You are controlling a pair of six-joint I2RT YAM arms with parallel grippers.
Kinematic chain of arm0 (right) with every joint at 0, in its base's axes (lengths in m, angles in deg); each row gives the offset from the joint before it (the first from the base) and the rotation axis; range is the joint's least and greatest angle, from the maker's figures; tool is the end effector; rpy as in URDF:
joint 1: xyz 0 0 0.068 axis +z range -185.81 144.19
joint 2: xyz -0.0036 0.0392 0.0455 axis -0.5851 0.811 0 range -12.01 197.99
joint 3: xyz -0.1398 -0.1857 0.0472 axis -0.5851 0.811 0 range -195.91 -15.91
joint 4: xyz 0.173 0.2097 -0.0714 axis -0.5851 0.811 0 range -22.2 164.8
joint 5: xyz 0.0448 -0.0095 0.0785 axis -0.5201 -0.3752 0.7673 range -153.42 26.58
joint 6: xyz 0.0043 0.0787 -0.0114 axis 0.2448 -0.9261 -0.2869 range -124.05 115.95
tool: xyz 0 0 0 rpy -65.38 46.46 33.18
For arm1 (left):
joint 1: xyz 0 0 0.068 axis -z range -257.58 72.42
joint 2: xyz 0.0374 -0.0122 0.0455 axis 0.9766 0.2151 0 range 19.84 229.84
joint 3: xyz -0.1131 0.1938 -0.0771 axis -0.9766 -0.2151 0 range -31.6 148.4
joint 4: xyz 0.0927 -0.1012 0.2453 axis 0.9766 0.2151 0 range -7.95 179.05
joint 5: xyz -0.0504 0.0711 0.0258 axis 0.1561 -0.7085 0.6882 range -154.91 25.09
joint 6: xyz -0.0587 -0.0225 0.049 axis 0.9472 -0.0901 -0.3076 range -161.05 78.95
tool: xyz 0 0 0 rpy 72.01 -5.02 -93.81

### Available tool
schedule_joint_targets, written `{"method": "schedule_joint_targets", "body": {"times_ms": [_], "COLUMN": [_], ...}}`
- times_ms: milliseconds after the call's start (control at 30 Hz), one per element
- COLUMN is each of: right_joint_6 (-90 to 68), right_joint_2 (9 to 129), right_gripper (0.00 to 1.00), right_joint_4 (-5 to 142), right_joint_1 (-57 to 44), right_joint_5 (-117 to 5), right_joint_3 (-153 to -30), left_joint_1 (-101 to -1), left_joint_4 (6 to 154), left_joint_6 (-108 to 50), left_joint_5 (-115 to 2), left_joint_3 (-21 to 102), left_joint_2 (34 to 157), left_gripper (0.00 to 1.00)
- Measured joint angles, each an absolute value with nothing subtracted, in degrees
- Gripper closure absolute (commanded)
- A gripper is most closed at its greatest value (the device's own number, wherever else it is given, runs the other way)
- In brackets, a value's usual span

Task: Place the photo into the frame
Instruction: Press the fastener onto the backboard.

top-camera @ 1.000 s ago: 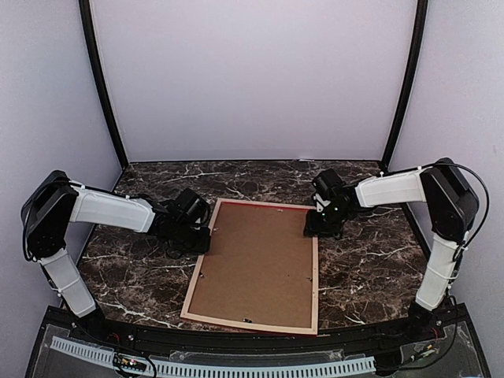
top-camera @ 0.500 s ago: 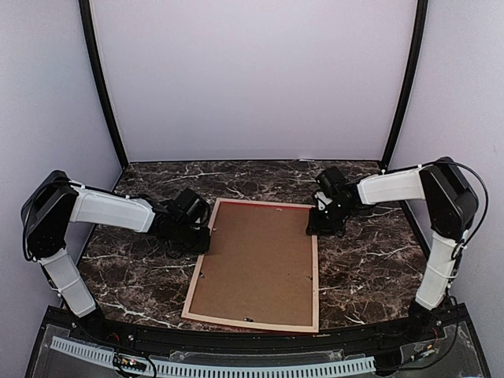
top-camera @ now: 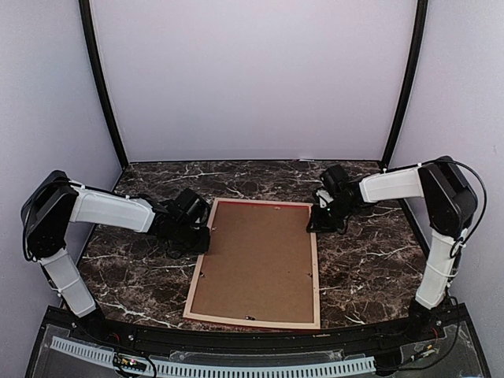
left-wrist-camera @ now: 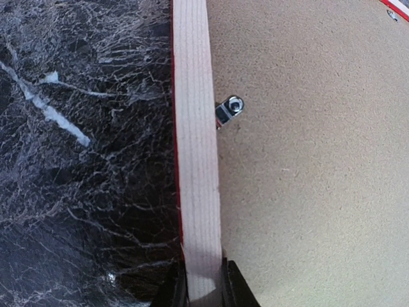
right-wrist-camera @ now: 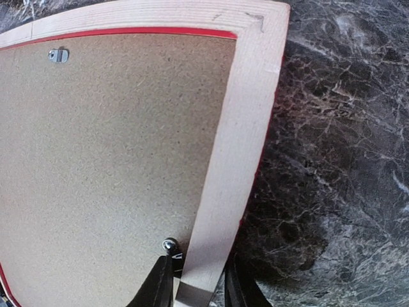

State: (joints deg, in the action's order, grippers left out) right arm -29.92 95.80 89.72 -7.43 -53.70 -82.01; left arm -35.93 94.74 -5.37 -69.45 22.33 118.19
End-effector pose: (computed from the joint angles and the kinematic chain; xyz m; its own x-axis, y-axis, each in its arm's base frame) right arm 0.3382 0.1959 0.0708 -0.9424 -0.0203 -0.3338 -0.1369 0.9340 0.3299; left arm 0.2742 -0.2366 0.0754 -0.8773 0.0022 -0.4799 0.1461 0.9537 -0.2627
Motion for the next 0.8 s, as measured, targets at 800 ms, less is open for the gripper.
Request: {"method": "schedule_joint_targets", "body": {"times_ms": [800], "right_joint_6": [-29.02], "right_joint_2": [94.55], "right_gripper": [0.42], "right_joint_4": [87.38], "right_joint_1": [-9.35], "right_joint_5": [-48.28], "right_joint_3": [-80.05], "left_joint_1": [-35.78], "left_joint_4": [94.6], "left_joint_6": [-4.85], "left_joint_5": [-69.6], "left_joint_3": [22.29], "left_joint_2": [118.19], "left_gripper": [0.87]}}
